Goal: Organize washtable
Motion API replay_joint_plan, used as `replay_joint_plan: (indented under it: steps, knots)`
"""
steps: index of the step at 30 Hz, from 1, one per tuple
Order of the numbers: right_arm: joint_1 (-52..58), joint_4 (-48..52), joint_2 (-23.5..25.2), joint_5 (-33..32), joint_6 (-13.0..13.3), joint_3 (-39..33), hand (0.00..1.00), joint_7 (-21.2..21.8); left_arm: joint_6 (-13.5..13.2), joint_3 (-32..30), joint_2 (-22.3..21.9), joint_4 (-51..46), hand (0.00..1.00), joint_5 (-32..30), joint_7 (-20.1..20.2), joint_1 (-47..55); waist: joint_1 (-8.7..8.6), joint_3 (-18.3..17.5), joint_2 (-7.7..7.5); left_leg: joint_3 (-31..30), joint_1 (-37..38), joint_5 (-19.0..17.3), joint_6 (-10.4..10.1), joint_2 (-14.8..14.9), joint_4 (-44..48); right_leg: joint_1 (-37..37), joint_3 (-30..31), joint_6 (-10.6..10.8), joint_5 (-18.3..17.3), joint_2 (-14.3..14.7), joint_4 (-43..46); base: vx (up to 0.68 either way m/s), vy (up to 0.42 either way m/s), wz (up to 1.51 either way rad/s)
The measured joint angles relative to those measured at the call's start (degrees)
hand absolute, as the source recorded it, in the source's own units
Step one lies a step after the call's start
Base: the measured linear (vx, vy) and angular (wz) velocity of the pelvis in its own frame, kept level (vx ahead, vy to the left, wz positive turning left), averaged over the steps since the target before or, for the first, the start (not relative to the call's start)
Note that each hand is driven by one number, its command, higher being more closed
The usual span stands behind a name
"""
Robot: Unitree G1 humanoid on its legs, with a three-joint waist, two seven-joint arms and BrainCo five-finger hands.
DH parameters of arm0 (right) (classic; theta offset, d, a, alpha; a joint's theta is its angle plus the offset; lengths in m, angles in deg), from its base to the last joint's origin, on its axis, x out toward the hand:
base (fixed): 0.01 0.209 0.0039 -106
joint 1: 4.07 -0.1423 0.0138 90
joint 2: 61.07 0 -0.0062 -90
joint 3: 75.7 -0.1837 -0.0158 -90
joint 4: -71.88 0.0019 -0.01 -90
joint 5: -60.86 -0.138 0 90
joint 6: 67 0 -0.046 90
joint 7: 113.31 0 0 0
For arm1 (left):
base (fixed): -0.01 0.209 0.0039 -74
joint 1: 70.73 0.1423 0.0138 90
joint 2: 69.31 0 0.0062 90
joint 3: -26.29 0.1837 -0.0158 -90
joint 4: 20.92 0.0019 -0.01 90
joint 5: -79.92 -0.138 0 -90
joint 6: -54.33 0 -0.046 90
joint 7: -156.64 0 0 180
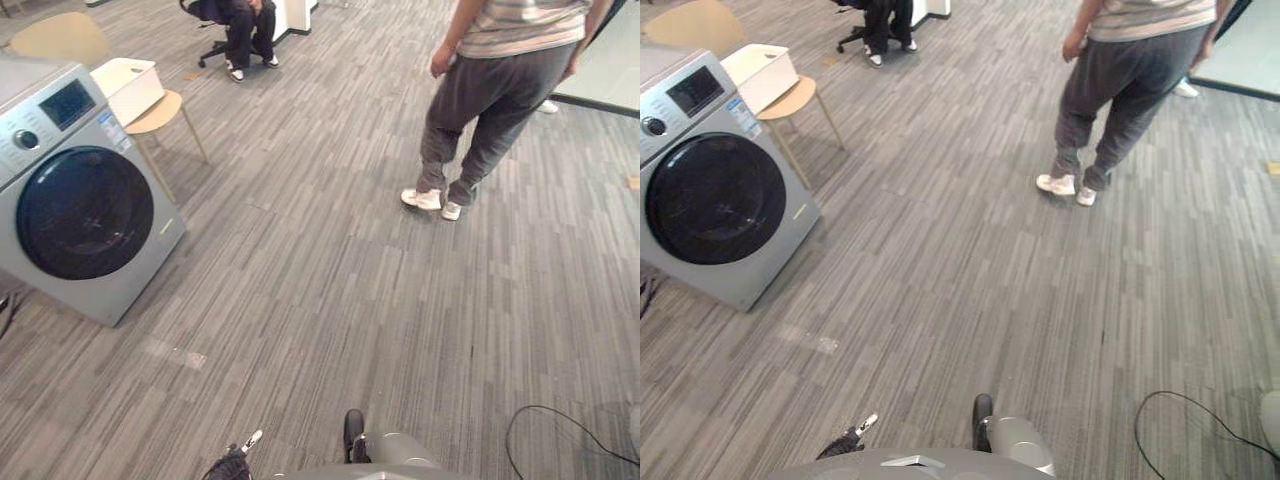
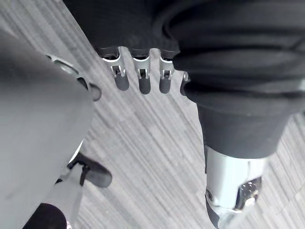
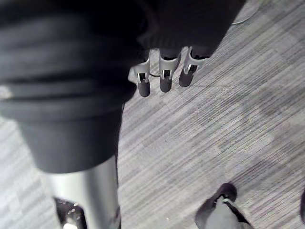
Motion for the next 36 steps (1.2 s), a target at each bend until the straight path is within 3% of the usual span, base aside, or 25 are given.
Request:
replay_joint_plan:
  steps: [2,4,6,8,9,10,11,12,13,15,16,17,18,19,20,22,25,28,29,30,31,32,33,34,36]
  knots:
    - [-1.3,0.6,0.9,-0.2,-0.3,1.6,0.0,-0.4,-0.1,-4.6,-0.9,-1.3,0.0,0.1,0.5,0.5,0.71,0.0,-1.02,-1.5,-8.4,-1.0,1.5,2.9,19.8,0.4,0.4,-0.7,-0.6,0.0,0.2,-0.03,-0.087,-0.11]
    - [-2.1,1.5,1.0,-0.6,-0.3,5.0,0.0,-1.0,-0.2,-5.9,-1.4,-2.8,0.0,0.1,0.5,0.6,1.71,0.5,-0.6,-7.0,-16.6,3.9,5.5,4.9,37.3,2.4,0.7,-1.4,-1.1,0.6,0.1,-0.17,-0.073,-0.08]
    - [-3.8,4.5,1.5,-0.9,-0.2,11.2,0.0,-1.2,-0.1,-4.7,-1.6,-4.4,0.0,1.1,0.1,2.0,3.08,2.0,0.69,-9.9,-24.4,3.1,5.3,5.0,49.9,5.6,1.8,-2.6,-2.1,0.8,-0.4,-0.1,0.024,-0.12]
    - [-9.4,4.4,2.0,-2.9,-0.1,16.9,0.0,-1.1,-0.3,-2.3,-3.3,-5.4,0.0,3.0,-0.1,4.6,5.38,1.3,1.74,-8.7,-30.8,1.6,4.9,1.2,38.9,10.5,4.9,-1.3,-1.2,1.5,-9.5,0.3,-0.124,-0.36]
    - [-11.3,4.5,1.7,-2.9,0.1,17.2,0.0,-1.4,-0.4,-1.2,-3.6,-5.2,0.0,3.2,-0.2,5.3,7.29,1.7,2.73,-9.3,-31.6,1.1,4.1,1.4,34.2,8.2,4.3,-1.5,-3.4,1.6,-2.0,0.88,-0.162,-0.78]
    - [-13.2,4.8,1.7,-2.9,0.2,17.8,0.0,-2.1,-0.8,-0.2,-2.9,-4.9,0.0,3.4,-0.3,5.8,8.39,2.0,1.5,-10.2,-33.2,1.0,2.6,-0.2,29.4,7.5,3.3,-0.2,-7.1,-1.1,6.7,0.79,0.099,-0.22]
    - [-15.2,4.2,0.9,-2.8,0.8,19.1,0.0,-3.0,0.4,0.6,-1.4,-4.0,0.0,3.5,-0.9,7.0,7.76,2.5,2.14,-14.0,-35.0,4.8,1.9,-1.5,17.7,13.4,3.1,4.5,-13.0,-2.5,1.5,0.62,0.118,0.09]
    - [-15.6,4.2,1.3,-2.9,0.8,19.1,0.0,-3.1,0.6,1.0,-1.5,-3.7,0.0,3.5,-1.0,7.8,8.41,2.3,2.09,-14.4,-35.2,6.5,1.5,-1.7,13.8,14.2,3.2,3.7,-12.6,-2.6,0.9,0.33,0.141,0.12]
    - [-15.8,4.5,1.6,-2.7,0.8,18.7,0.0,-3.0,1.0,1.2,-2.0,-3.6,0.0,3.5,-1.4,9.0,9.36,1.7,1.27,-14.6,-35.1,11.2,1.5,-2.5,10.6,14.8,3.5,4.2,-13.4,-4.0,0.7,0.34,0.052,-0.26]
    - [-15.0,4.7,3.1,-2.8,0.2,17.1,0.0,-3.0,1.2,0.8,-1.6,-3.6,0.0,3.3,-1.4,9.5,9.84,-0.2,-0.98,-13.4,-35.8,14.7,2.8,-4.7,11.9,15.5,4.5,6.2,-15.3,-7.2,-0.3,0.65,0.061,-0.19]
    - [-12.7,4.5,4.4,-2.8,-0.4,15.5,0.0,-3.0,1.2,0.8,-0.6,-3.6,0.0,3.2,-1.5,10.0,10.5,-2.1,-3.05,-11.7,-34.3,14.1,3.2,-7.8,11.7,17.2,4.7,10.1,-15.2,-10.2,0.9,0.8,-0.042,-0.14]
    - [-12.2,4.5,4.7,-2.9,-0.5,14.8,0.0,-3.0,1.1,0.9,0.0,-3.4,0.0,2.9,-1.8,9.7,10.11,-2.1,-3.71,-11.4,-33.2,13.8,3.6,-9.1,12.3,15.8,5.4,10.5,-15.0,-11.6,7.1,0.7,0.006,-0.07]
    - [-10.8,4.7,5.3,-2.9,-0.5,14.0,0.0,-3.0,1.1,1.6,0.5,-3.4,0.0,2.3,-2.4,8.3,9.28,-1.9,-4.18,-11.2,-30.8,11.5,6.1,-10.7,13.8,10.4,6.1,9.9,-11.7,-14.1,22.8,0.48,0.12,0.11]
    - [-9.9,4.7,6.3,-2.9,-0.5,13.7,0.0,-3.0,1.0,2.9,1.8,-3.3,0.0,1.7,-2.4,7.6,8.31,-1.7,-4.88,-11.0,-27.1,9.5,7.0,-11.9,13.2,7.1,6.4,8.6,-4.5,-15.7,33.2,0.69,0.14,0.25]
    - [-8.3,5.2,7.2,-4.0,-0.3,14.1,0.0,-2.9,0.8,5.2,3.1,-4.4,0.0,0.6,-2.7,6.3,6.73,-1.5,-4.55,-11.6,-20.9,6.9,7.7,-12.4,11.7,3.3,7.3,9.8,1.5,-15.9,44.2,0.67,0.036,0.14]
    - [-8.1,5.5,7.3,-5.0,-0.1,14.5,0.0,-2.8,0.6,5.6,2.8,-5.9,0.0,-0.1,-2.7,4.1,5.7,-1.6,-4.54,-11.8,-15.2,4.6,8.2,-11.8,9.6,-1.4,5.7,7.6,-1.3,-15.1,48.2,0.62,-0.003,-0.09]
    - [-7.5,7.6,8.2,-5.1,0.7,14.7,0.0,-2.5,0.1,6.8,1.8,-6.6,0.0,-1.8,-2.7,-2.4,4.06,-1.5,-4.57,-12.0,-6.5,0.6,7.0,-10.4,5.0,-11.1,-3.3,5.9,-4.2,-13.2,37.4,0.59,-0.058,-0.04]
    - [-5.1,7.0,7.6,-5.2,0.7,14.0,0.0,-2.7,-0.2,7.5,-1.7,-6.7,0.0,-2.2,-2.4,-6.4,2.98,-1.7,-4.15,-12.3,1.9,-3.3,4.5,-10.4,1.3,-11.4,-11.9,6.6,-0.7,-12.0,6.2,0.67,-0.179,0.24]
    - [-3.5,7.0,6.7,-5.4,0.1,14.1,0.0,-3.0,-0.3,7.2,-3.8,-6.5,0.0,-2.4,-2.4,-4.9,1.88,-3.0,-1.83,-13.2,5.0,-5.6,2.7,-8.8,1.6,-12.4,-11.8,5.3,-0.8,-9.9,5.2,0.77,-0.309,0.35]
    - [-3.1,6.9,6.3,-5.1,-0.1,14.8,0.0,-3.3,-0.3,7.4,-4.2,-6.1,0.0,-2.8,-2.4,-4.4,1.37,-3.1,-1.42,-14.1,5.5,-6.4,1.3,-8.2,4.1,-12.4,-11.6,4.1,-0.6,-9.1,6.3,0.69,-0.452,0.46]
    - [-2.6,6.6,6.6,-5.1,-0.5,15.2,0.0,-3.4,0.0,7.1,-4.3,-6.2,0.0,-4.2,-2.1,-3.8,0.65,-3.1,-2.07,-16.8,3.3,-7.1,0.1,-8.0,15.5,-11.0,-10.6,-0.7,2.9,-8.5,7.1,0.5,-0.431,0.46]
    - [-2.5,6.7,6.6,-5.2,-0.5,14.3,0.0,-3.4,0.0,6.0,-4.4,-6.2,0.0,-4.5,-2.1,-3.9,0.35,-3.1,-0.98,-18.1,1.3,-6.7,-0.3,-7.1,22.7,-10.3,-10.3,-2.9,6.2,-8.0,8.2,0.56,-0.536,0.24]
    - [-2.7,7.2,4.8,-5.1,-0.4,13.4,0.0,-3.3,0.2,3.1,-6.1,-6.1,0.0,-4.5,-1.9,-4.1,0.95,-3.4,2.33,-20.4,-4.1,1.6,-0.8,-4.6,36.9,-8.5,-11.1,-2.7,1.0,-5.2,11.4,0.51,-0.422,-0.4]
    - [-3.9,7.7,4.2,-5.1,-0.3,14.0,0.0,-3.3,0.2,0.7,-6.2,-6.3,0.0,-4.4,-1.9,-2.6,2.52,-3.1,3.47,-21.0,-8.9,15.7,-2.4,-4.2,47.7,-5.6,-9.0,-2.8,-2.0,-2.9,11.9,0.56,-0.408,-0.74]
    - [-5.1,7.3,3.7,-5.0,-0.1,14.4,0.0,-3.6,0.2,-0.1,-5.3,-6.3,0.0,-4.4,-1.7,-1.4,3.59,-1.6,3.52,-20.8,-15.7,14.3,-1.5,-3.8,59.6,2.0,-5.6,-3.0,-5.6,-0.1,9.7,0.58,-0.331,-0.64]
